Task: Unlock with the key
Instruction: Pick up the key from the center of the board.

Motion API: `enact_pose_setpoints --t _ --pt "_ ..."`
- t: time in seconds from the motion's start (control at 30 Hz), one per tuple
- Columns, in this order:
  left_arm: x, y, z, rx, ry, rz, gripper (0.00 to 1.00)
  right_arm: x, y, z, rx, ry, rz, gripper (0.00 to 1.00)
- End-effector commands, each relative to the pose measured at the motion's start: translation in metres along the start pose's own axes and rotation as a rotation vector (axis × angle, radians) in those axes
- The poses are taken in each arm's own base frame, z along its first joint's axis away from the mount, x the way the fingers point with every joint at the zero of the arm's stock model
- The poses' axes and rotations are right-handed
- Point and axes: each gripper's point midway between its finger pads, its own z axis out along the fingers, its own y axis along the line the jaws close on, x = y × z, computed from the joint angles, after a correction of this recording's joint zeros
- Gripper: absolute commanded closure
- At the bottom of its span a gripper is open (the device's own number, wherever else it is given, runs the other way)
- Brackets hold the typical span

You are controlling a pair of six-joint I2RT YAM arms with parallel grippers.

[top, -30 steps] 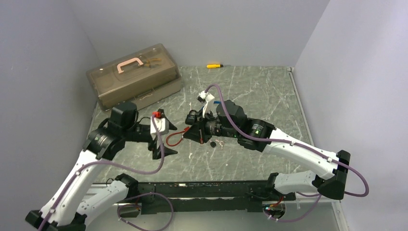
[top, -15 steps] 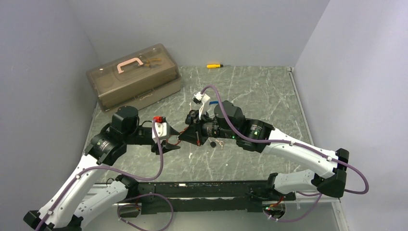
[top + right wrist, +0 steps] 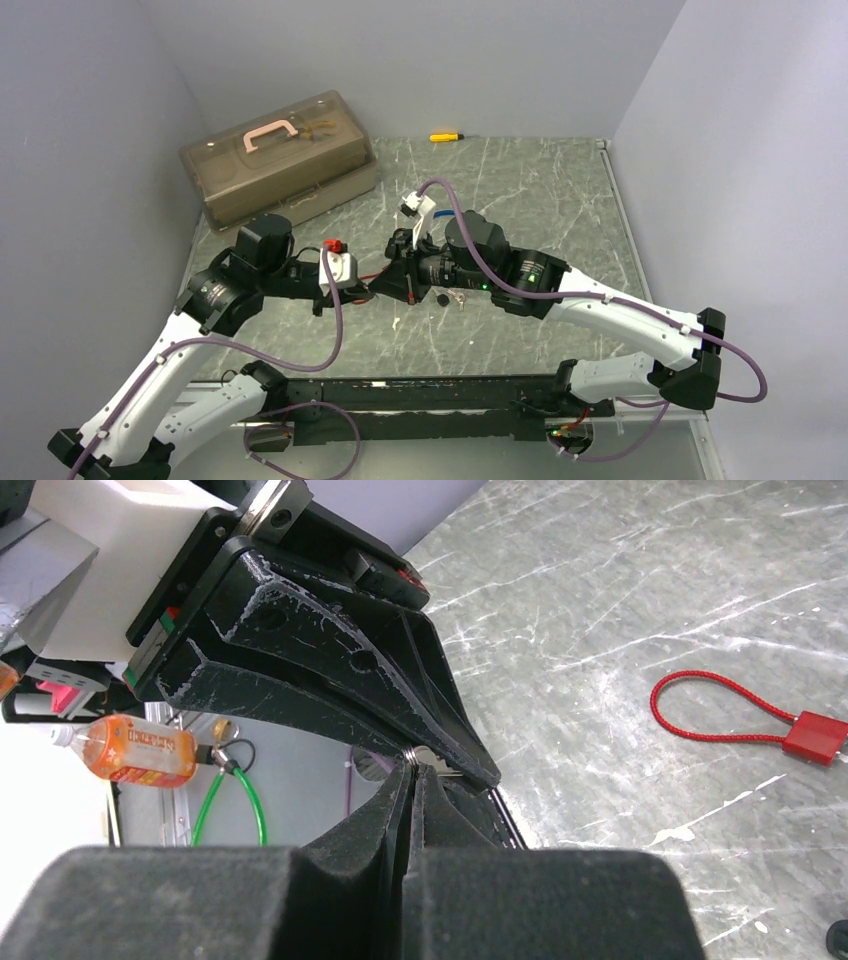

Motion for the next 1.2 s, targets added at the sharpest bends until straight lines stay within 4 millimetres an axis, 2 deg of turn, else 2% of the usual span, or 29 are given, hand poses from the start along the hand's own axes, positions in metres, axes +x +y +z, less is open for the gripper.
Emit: enact_pose_setpoints --t 0.0,0.23,0.47,0.67,0.9,0.97,1.03,1.1,1.17 --pt "-0.016 -0.01 -0.011 0.025 -0.025 0.057 1.0 -0.012 0.005 -0.011 -0.004 -0.044 -0.038 1.0" --pt "-0.02 -0.016 -0.021 0.016 -0.011 0.084 1.0 0.0 0.001 -0.013 0.008 0.003 -0.052 1.0" --pt "-0.01 -0.026 -0.025 0.045 0.019 0.105 1.0 0.009 0.014 -0.021 -0.07 0.061 -0.091 1.0" --pt "-0.02 -0.015 -0.025 0.011 0.018 0.117 1.0 0.015 0.024 -0.02 -0.132 0.103 -0.096 1.0" --pt "-0.033 0.01 -0.029 -0.118 0.008 0.115 0.99 0.019 0.014 -0.02 -0.089 0.092 -0.079 1.0" --pt "-0.034 0.015 -0.03 -0.148 0.007 0.087 0.88 0.016 0.012 -0.02 -0.071 0.07 -0.068 1.0" --pt "-0.035 0.017 -0.03 -0.167 0.005 0.058 0.82 0.013 0.007 -0.019 -0.048 0.044 -0.054 1.0" --pt "-0.035 0.019 -0.031 -0.187 0.003 0.028 0.69 0.011 0.005 -0.018 -0.036 0.016 -0.039 1.0" --pt "-0.033 0.021 -0.032 -0.208 0.005 0.014 0.63 0.007 0.003 -0.017 -0.027 -0.02 -0.021 1.0"
